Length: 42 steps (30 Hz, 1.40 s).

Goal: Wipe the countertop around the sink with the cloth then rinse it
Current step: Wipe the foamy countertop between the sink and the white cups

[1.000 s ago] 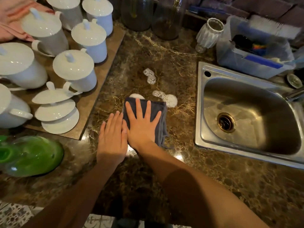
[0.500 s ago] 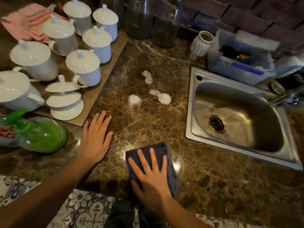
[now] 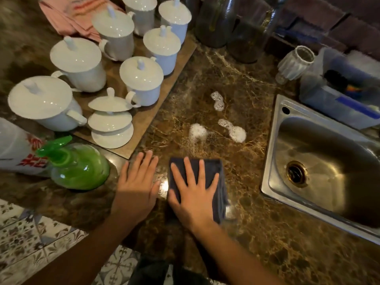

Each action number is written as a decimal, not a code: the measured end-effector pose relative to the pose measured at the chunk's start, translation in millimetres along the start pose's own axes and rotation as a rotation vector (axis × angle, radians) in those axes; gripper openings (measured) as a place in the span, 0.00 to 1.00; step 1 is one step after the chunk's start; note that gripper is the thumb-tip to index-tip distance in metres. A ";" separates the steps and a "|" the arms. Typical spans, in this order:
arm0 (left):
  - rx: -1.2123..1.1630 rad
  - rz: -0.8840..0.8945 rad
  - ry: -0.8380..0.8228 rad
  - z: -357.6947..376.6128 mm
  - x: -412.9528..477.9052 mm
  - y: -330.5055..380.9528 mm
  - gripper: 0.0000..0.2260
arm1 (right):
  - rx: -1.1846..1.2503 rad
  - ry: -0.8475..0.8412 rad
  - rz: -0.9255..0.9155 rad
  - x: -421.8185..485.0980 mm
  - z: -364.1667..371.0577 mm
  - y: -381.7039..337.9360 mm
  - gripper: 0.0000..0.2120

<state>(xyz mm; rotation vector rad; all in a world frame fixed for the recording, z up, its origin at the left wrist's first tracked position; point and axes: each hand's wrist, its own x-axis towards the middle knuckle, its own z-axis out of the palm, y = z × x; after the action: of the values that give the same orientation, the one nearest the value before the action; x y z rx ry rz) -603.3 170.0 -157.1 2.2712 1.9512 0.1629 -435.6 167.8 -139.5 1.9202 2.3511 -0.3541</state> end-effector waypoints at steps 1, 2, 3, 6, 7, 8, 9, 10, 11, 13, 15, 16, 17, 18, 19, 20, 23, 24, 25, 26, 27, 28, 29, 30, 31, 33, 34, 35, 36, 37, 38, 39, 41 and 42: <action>-0.004 0.003 -0.004 -1.0 0.9 -0.1 0.26 | 0.010 0.006 0.006 20.7 -3.9 -1.1 0.30; -0.011 0.004 -0.011 -1.5 1.4 0.0 0.26 | 0.013 0.008 0.012 41.6 -8.4 -1.8 0.29; -0.020 0.000 -0.016 -1.7 1.5 0.0 0.27 | 0.017 0.007 0.021 62.7 -12.4 -2.7 0.29; -0.045 0.001 -0.016 -0.8 0.8 -1.2 0.27 | 0.054 0.021 0.078 119.0 -23.0 -7.3 0.28; -0.051 0.007 -0.005 0.5 0.3 -1.7 0.27 | 0.066 0.026 0.088 132.6 -25.2 -8.6 0.28; -0.056 0.012 0.008 1.6 -0.3 -1.9 0.27 | 0.072 0.029 0.091 142.1 -26.6 -9.6 0.28; -0.059 0.015 0.021 2.4 -0.9 -1.8 0.27 | 0.073 0.031 0.091 148.0 -27.1 -10.3 0.28; -0.060 0.011 0.029 3.1 -1.3 -1.6 0.27 | 0.071 0.033 0.089 150.6 -26.8 -10.6 0.28; -0.057 0.002 0.031 3.4 -1.2 -1.3 0.27 | 0.066 0.036 0.083 150.9 -26.4 -10.4 0.28; -0.050 -0.008 0.013 2.3 -0.7 -0.3 0.27 | 0.050 0.040 0.058 144.9 -26.5 -8.8 0.28; -0.057 -0.014 0.002 -0.3 -0.4 -0.3 0.27 | 0.019 0.041 0.011 131.7 -24.4 -5.6 0.28; -0.068 -0.020 0.006 -1.6 -0.6 -0.5 0.26 | -0.003 0.041 -0.016 120.4 -22.6 -3.6 0.28; -0.093 -0.024 0.019 -2.8 -1.6 -0.6 0.25 | -0.024 0.044 -0.046 105.1 -19.8 -1.2 0.28; -0.133 -0.026 0.039 -4.3 -3.5 -0.8 0.24 | -0.035 0.050 -0.076 86.5 -16.4 0.8 0.28; -0.174 -0.024 0.061 -5.7 -6.0 -1.4 0.23 | -0.028 0.055 -0.105 65.9 -12.5 2.2 0.28; -0.197 -0.016 0.074 -6.8 -9.0 -1.9 0.22 | -0.013 0.055 -0.129 43.7 -8.6 3.1 0.28; -0.129 0.017 0.041 -7.0 -19.2 -5.7 0.23 | -0.036 0.036 -0.186 -27.5 2.6 5.7 0.30; -0.094 0.023 0.014 -6.0 -22.6 -7.1 0.23 | -0.071 0.025 -0.201 -50.2 6.1 6.7 0.31; -0.070 0.023 -0.010 -5.2 -25.9 -8.3 0.24 | -0.105 0.006 -0.210 -70.4 9.6 7.9 0.32; -0.056 0.018 -0.026 -4.4 -27.7 -9.2 0.24 | -0.133 -0.011 -0.217 -87.4 12.7 9.2 0.33; -0.046 0.010 -0.033 -4.3 -28.8 -9.8 0.24 | -0.157 -0.026 -0.223 -100.4 15.5 10.6 0.34; -0.038 0.001 -0.033 -4.8 -29.3 -9.9 0.24 | -0.174 -0.040 -0.228 -108.8 17.5 12.1 0.35; -0.029 -0.002 -0.031 -4.8 -29.4 -9.6 0.24 | -0.184 -0.050 -0.229 -112.9 19.0 13.4 0.36; -0.021 0.001 -0.028 -4.6 -29.4 -8.6 0.24 | -0.189 -0.056 -0.230 -113.5 20.1 14.4 0.37; -0.011 0.008 -0.027 -3.8 -29.3 -7.8 0.25 | -0.191 -0.059 -0.234 -112.1 20.5 14.8 0.37; 0.009 0.018 -0.019 -2.3 -29.2 -7.3 0.25 | -0.185 -0.066 -0.246 -104.4 17.5 13.0 0.37; 0.017 0.017 -0.010 -1.0 -28.8 -7.5 0.25 | -0.176 -0.061 -0.250 -96.9 14.2 11.9 0.36; 0.026 0.015 -0.001 0.6 -28.6 -7.5 0.25 | -0.164 -0.048 -0.253 -86.3 10.8 11.4 0.35; 0.036 0.017 0.004 1.9 -28.6 -7.3 0.25 | -0.146 -0.029 -0.251 -72.4 7.4 11.2 0.33; 0.045 0.022 0.011 2.5 -28.8 -7.1 0.25 | -0.120 -0.013 -0.239 -55.7 4.1 10.7 0.32; 0.048 0.030 0.017 2.9 -29.1 -7.0 0.25 | -0.091 -0.003 -0.220 -36.6 0.8 10.1 0.31; 0.046 0.036 0.021 3.2 -29.2 -7.7 0.25 | -0.066 0.000 -0.197 -15.4 -2.2 9.5 0.31; 0.030 0.036 0.021 2.4 -28.6 -8.5 0.25 | -0.042 0.003 -0.151 29.8 -8.8 8.5 0.30; 0.020 0.032 0.019 1.2 -28.2 -8.0 0.25 | -0.039 0.005 -0.130 52.0 -11.9 8.1 0.30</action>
<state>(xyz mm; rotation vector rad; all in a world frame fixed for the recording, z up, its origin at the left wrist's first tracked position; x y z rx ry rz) -615.1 143.3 -159.4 2.3223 1.9351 0.1703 -437.6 221.6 -139.9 1.7583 2.4739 -0.3110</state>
